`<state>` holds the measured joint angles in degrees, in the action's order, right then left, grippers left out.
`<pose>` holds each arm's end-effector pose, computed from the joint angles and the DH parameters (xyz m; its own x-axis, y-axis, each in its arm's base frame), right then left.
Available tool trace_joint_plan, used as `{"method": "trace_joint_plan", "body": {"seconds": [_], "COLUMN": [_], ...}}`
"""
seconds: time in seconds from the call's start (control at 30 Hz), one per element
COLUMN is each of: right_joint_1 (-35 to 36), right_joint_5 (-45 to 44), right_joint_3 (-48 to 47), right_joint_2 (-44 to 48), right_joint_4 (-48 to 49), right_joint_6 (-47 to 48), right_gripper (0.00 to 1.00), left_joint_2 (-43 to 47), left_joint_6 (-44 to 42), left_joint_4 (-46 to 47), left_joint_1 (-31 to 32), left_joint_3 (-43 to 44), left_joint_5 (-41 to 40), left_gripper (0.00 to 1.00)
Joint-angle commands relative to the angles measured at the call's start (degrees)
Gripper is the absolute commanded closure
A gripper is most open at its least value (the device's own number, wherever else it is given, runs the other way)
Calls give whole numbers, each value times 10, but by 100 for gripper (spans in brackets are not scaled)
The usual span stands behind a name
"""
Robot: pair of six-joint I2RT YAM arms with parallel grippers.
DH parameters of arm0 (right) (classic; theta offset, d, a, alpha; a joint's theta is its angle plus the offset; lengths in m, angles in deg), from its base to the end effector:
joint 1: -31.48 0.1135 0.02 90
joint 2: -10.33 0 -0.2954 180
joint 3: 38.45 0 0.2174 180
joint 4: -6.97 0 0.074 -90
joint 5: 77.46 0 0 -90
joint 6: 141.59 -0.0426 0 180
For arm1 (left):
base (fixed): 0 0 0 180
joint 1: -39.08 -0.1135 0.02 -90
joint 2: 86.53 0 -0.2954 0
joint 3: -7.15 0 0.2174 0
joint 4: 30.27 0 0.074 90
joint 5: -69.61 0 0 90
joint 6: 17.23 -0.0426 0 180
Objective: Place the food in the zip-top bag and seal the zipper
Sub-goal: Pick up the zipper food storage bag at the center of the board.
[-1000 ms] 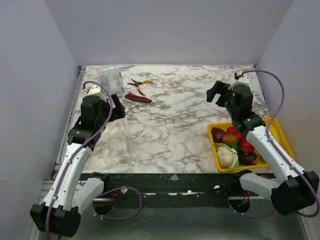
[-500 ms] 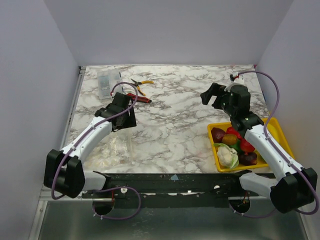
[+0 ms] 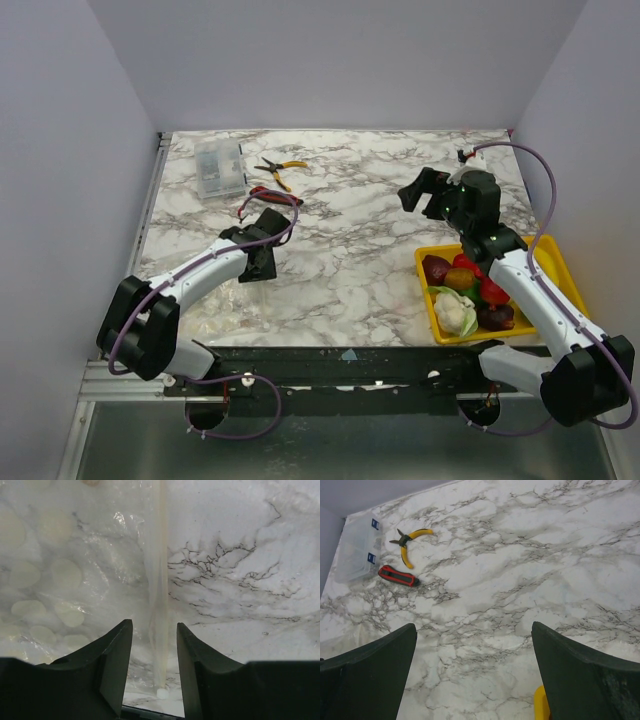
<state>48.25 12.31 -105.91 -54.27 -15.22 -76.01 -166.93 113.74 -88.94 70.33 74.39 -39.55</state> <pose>0.2111 0.0634 0.3526 -0.4064 0.3093 -0.8598 -0.1284 0.9123 0.3889 0.1937 -0.1012 0.2467 -0.8772 -0.1921 -0.4399 -0.2286 0.9730 0.0310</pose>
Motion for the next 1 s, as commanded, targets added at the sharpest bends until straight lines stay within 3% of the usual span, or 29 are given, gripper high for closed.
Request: {"method": "trace_joint_plan", "body": {"seconds": [0.0, 0.1, 0.23, 0.7, 0.97], "right_joint_1": [-2, -2, -2, -2, -2], "right_joint_5": [26, 33, 31, 30, 40], "right_joint_3": [4, 6, 8, 9, 5], "right_joint_2": [-2, -3, 3, 6, 1], "right_joint_4": [1, 1, -3, -9, -12], "right_joint_6": [-3, -6, -4, 3, 0], "right_gripper": [0, 0, 0, 0, 0], "left_joint_2": [0, -9, -23, -38, -41], "left_joint_6": [34, 40, 43, 54, 40], "left_joint_4": [1, 4, 17, 28, 31], "left_joint_1": [11, 13, 13, 14, 14], "left_joint_3": [-14, -15, -20, -41, -33], "left_joint_5": [-22, -24, -25, -41, -41], "left_gripper": [60, 61, 76, 78, 100]}}
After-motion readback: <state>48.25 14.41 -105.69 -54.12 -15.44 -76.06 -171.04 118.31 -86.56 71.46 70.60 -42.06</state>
